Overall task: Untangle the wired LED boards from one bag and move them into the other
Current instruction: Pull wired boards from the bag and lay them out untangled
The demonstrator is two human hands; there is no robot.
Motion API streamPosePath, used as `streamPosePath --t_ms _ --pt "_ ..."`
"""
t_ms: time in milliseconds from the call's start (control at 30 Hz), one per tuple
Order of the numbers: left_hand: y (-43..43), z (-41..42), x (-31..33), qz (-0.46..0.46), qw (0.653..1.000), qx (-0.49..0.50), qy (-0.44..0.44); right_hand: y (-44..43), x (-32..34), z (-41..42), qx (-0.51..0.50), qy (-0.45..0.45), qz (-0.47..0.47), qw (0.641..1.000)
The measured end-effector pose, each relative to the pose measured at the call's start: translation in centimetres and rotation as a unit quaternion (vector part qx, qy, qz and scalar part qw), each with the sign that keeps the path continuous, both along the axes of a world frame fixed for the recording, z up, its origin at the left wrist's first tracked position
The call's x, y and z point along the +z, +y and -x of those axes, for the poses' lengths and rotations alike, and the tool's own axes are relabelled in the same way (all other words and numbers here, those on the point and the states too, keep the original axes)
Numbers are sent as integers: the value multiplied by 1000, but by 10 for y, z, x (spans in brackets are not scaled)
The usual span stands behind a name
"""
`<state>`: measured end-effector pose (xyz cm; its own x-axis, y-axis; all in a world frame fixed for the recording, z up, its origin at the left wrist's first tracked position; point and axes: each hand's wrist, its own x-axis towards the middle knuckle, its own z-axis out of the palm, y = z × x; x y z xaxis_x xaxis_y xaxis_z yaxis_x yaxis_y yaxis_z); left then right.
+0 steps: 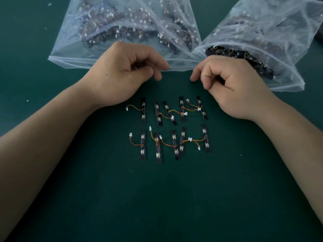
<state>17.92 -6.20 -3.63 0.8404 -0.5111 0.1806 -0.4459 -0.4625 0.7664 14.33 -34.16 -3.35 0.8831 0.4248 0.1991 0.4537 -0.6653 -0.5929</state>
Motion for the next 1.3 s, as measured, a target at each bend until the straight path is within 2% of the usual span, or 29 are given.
streamPosePath --t_ms 500,700,933,1100,1200,1300 --pt "-3 2 0 3 1000 9 8 0 0 1 -8 -10 6 1000" --pt "-3 11 6 63 993 81 -66 2 0 6 -34 -18 24 999" --pt "17 44 3 -55 974 204 -77 -3 6 20 -55 3 47 997" --pt "26 57 10 -138 977 140 -85 -13 23 25 -16 88 83 993" --pt "32 62 14 -168 980 91 -53 -18 33 25 11 161 98 982" --pt "44 62 20 -198 980 12 -27 -22 37 29 22 190 120 974"
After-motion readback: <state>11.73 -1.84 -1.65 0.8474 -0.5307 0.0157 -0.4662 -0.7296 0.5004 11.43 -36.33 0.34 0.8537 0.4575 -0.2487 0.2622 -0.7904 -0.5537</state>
